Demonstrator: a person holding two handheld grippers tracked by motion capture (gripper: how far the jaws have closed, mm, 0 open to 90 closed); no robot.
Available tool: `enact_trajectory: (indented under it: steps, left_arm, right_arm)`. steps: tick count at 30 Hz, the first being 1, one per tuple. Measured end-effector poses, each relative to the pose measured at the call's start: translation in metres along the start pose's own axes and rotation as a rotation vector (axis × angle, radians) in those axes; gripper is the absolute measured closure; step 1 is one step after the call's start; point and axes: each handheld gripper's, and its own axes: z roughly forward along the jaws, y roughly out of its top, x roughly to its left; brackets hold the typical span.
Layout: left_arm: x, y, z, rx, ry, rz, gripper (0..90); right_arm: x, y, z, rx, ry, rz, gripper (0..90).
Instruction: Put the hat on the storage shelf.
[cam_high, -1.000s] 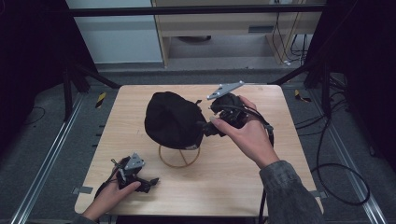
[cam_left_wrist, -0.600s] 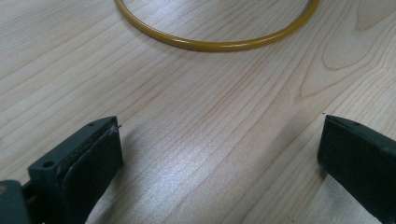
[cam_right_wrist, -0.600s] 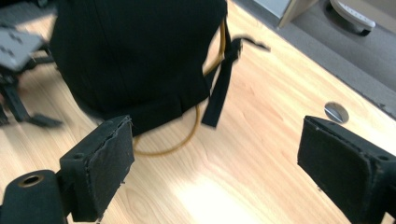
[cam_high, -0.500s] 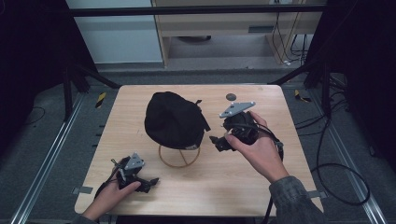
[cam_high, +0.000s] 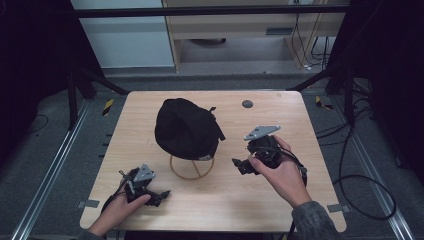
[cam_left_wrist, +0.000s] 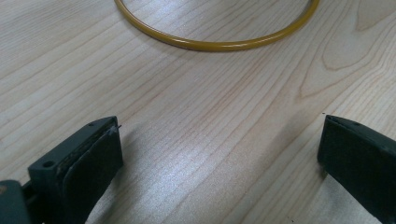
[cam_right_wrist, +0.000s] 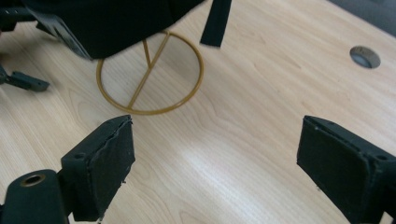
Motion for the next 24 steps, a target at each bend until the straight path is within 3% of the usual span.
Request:
enact_trajectory:
  steps: [15, 24]
  left_arm:
    - [0.0, 0.0, 0.0, 0.0, 0.0, 0.0, 0.0]
    - [0.0, 0.0, 0.0, 0.0, 0.0, 0.0, 0.0]
  right_arm:
    - [-0.003, -0.052, 0.021, 0.029, 0.021, 0.07, 12.3]
    - [-0.001, -0.072, 0.032, 0.049, 0.033, 0.097, 12.6]
